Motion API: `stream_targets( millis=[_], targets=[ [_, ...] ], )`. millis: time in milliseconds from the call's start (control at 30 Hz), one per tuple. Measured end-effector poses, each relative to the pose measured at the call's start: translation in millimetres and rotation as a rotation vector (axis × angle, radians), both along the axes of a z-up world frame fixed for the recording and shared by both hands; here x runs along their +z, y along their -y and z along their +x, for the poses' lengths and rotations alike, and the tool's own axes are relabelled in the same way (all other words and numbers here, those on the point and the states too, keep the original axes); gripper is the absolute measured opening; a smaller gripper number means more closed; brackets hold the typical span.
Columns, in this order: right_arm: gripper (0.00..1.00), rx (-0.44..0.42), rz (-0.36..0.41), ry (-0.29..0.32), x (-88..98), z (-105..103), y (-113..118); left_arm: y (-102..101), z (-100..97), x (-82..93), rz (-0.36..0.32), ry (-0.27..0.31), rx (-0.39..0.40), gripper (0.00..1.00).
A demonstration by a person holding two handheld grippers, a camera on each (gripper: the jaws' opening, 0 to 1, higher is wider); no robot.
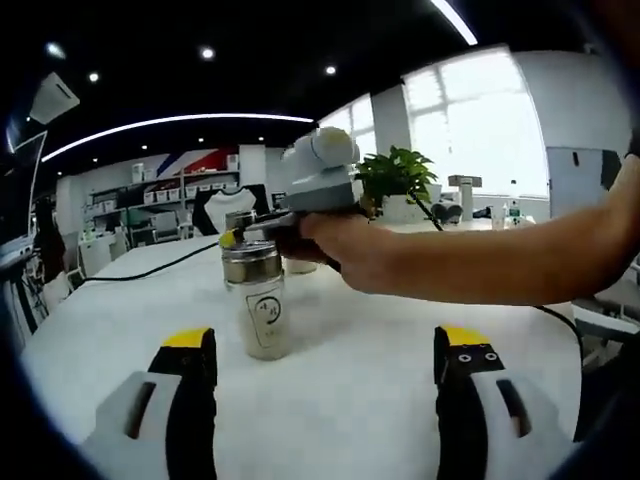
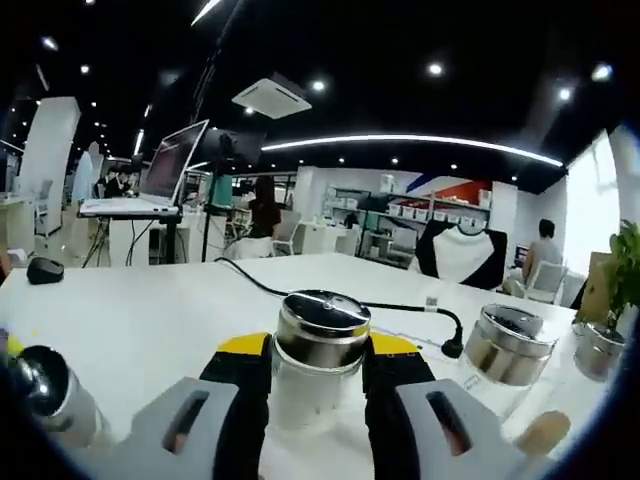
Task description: Rotate the seasoning bottle until the label or dispensing opening points toward the visible target arrow and the bottle remains upright within the marked orientation range
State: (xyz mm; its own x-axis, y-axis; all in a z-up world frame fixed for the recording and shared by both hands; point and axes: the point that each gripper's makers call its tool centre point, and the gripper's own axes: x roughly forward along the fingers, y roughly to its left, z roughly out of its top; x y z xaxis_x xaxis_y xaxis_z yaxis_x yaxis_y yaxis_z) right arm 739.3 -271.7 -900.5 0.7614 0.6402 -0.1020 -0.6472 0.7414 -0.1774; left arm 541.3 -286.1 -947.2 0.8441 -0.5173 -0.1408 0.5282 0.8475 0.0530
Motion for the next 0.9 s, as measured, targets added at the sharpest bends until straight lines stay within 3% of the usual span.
stream_targets(
  millis=[67,133,200,433,567,700,767,833,900],
  targets=[
    [0.33,0.005,0.013,0.007,7.2,-12.9,11.3,-0.6,0.1,4.0,0.004,0.022,0.002,0.95],
    [0.33,0.015,0.053,-0.004,12.1,-22.5,19.9,0.0,-0.3,18.9,-0.057,0.089,0.014,0.97],
    [0.33,0.012,0.054,-0.006,13.7,-31.6,30.1,0.2,-2.3,23.3,-0.081,0.106,0.021,0.96],
    [0.33,0.047,0.083,-0.036,11.5,-66.7,50.8,10.9,-8.7,36.8,-0.039,0.201,0.011,0.93],
    [0.33,0.08,0.088,-0.033,17.5,-86.4,56.7,22.7,-12.6,43.9,-0.023,0.245,-0.022,0.86],
    [0.33,0.107,0.088,-0.021,21.7,-101.4,60.2,33.4,-10.7,43.8,-0.005,0.248,-0.055,0.82],
    [0.33,0.119,0.129,-0.044,25.3,-111.1,64.5,34.8,-10.8,44.1,-0.01,0.247,-0.062,0.82],
    [0.33,0.128,0.154,-0.045,30.8,-120.2,68.2,44.2,-14.8,50.1,-0.028,0.282,-0.117,0.81],
    [0.33,0.152,0.161,-0.04,36.4,-129.4,69.7,44.9,-15.8,48.3,-0.009,0.293,-0.116,0.77]
  ],
)
